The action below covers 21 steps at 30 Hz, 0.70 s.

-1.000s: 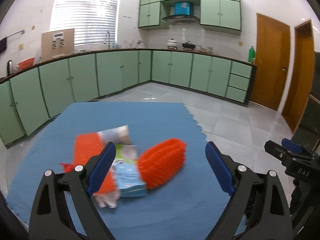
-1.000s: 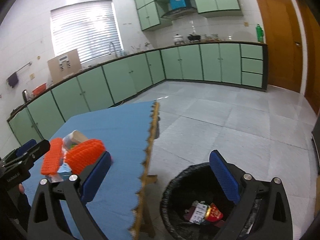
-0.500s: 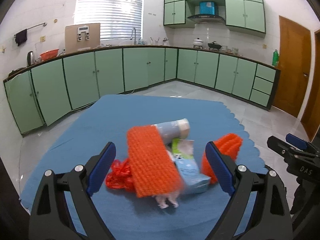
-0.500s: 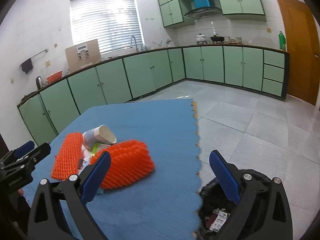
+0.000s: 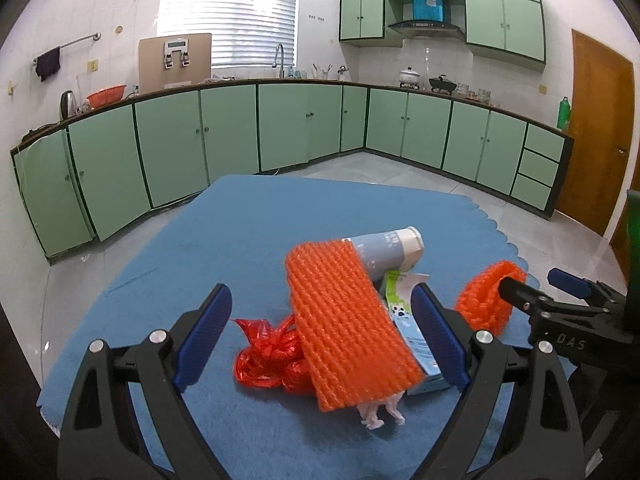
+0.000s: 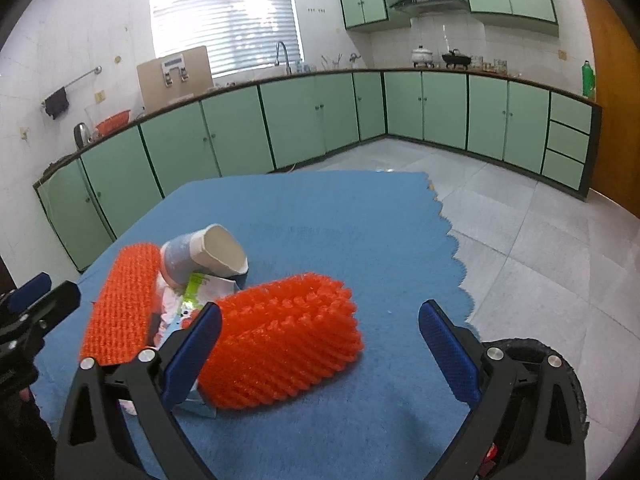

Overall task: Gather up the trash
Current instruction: 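Grasp an orange foam net with the left tool while the right grasps another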

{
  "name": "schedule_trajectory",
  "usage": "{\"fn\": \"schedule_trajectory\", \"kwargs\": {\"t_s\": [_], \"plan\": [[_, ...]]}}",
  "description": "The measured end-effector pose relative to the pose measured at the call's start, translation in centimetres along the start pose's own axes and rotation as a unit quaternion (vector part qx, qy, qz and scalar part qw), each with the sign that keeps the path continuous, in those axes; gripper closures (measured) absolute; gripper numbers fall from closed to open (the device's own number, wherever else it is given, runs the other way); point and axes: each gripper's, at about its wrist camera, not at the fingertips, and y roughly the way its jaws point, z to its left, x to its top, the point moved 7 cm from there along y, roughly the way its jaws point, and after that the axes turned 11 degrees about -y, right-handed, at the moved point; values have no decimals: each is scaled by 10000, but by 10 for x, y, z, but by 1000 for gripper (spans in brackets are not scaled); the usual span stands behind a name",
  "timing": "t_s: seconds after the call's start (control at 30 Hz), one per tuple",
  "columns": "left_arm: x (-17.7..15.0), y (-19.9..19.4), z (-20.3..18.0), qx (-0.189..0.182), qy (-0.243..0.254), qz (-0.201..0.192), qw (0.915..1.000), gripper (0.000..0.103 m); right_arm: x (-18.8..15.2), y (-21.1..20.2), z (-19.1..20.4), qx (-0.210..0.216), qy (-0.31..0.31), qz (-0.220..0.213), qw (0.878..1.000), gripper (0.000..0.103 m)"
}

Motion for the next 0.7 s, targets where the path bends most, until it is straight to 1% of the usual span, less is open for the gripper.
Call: {"fn": "schedule_trajectory", "kwargs": {"t_s": [0.07,0.13,0.2,0.23,0.3,0.33,0.47,0.57,0.7], "plan": [[-1,4,2,14,-6,23,10000,15,-2,5,1,42,-34,81,10000,8],[-2,9,3,27,-23,62,10000,15,-5,11,3,94,-84,189,9997,12],[-4,15,4,34,-42,127,9999,15,-10,16,8,237,-141,297,9992,26],[-5,17,4,31,-42,151,9999,15,-12,18,9,310,-163,345,9988,29],[-7,23,3,32,-22,213,9998,15,-16,20,11,461,-175,409,9979,45],[-8,25,2,38,-15,232,9997,15,-17,20,12,485,-172,414,9978,49],[-11,33,1,29,-24,313,9995,15,-18,18,13,666,-178,392,9968,80],[-11,36,-1,23,-15,339,9994,15,-17,11,15,729,-251,262,9967,84],[-12,41,-2,10,-45,397,9992,16,-12,-1,16,651,-335,104,9973,85]]}}
